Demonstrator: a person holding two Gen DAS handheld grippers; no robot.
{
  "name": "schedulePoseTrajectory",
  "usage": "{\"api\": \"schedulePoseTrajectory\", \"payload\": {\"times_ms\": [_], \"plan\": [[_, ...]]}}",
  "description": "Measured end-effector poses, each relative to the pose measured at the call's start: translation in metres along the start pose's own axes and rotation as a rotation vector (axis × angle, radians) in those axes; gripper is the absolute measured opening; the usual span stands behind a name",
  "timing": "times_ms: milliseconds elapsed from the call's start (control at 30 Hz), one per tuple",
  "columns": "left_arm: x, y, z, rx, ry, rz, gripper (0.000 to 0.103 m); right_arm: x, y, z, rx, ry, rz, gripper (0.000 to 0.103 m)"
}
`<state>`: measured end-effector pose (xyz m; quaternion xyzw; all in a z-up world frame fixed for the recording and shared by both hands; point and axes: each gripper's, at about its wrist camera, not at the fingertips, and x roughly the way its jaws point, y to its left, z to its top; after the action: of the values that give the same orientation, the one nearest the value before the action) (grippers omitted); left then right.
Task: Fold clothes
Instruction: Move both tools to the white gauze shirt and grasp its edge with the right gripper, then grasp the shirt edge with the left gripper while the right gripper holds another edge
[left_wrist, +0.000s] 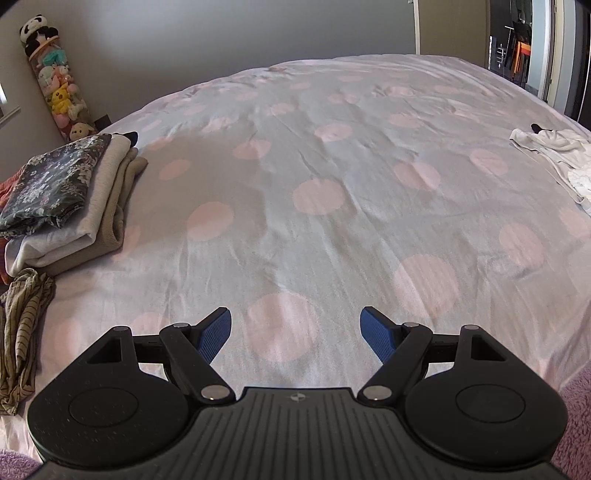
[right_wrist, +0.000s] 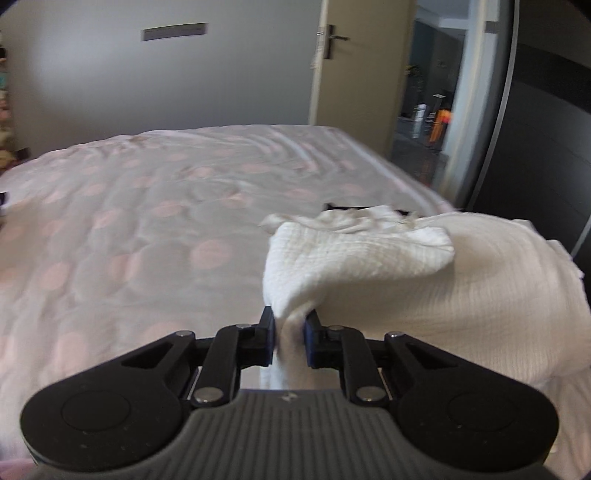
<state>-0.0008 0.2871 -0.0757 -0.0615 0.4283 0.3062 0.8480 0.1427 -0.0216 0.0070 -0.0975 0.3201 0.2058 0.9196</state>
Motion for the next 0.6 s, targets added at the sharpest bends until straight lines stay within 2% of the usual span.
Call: {"api": "schedulePoseTrajectory", "payload": {"times_ms": [133, 267, 400, 500, 600], "plan": [[-0.006, 0.005, -0.002, -0.015, -0.003, -0.014, 0.077, -0.013, 0.037, -0.003, 0.017, 0.022, 0.17, 0.017], [-0.014, 0.01, -0.003, -0.02, -0.019, -0.026, 0.077, -0.018, 0.09, -0.009, 0.02, 0.051, 0.327, 0.017], [-0.02, 0.019, -0.005, -0.034, -0.026, -0.014, 0.077, -0.018, 0.144, -0.03, 0.007, 0.113, 0.465, 0.017], [-0.019, 0.029, -0.007, -0.066, -0.008, -0.016, 0.077, -0.016, 0.173, -0.047, -0.031, 0.148, 0.498, 0.017], [-0.016, 0.037, -0.011, -0.105, 0.019, -0.041, 0.077, -0.01, 0.184, -0.059, -0.079, 0.169, 0.469, 0.019]]}}
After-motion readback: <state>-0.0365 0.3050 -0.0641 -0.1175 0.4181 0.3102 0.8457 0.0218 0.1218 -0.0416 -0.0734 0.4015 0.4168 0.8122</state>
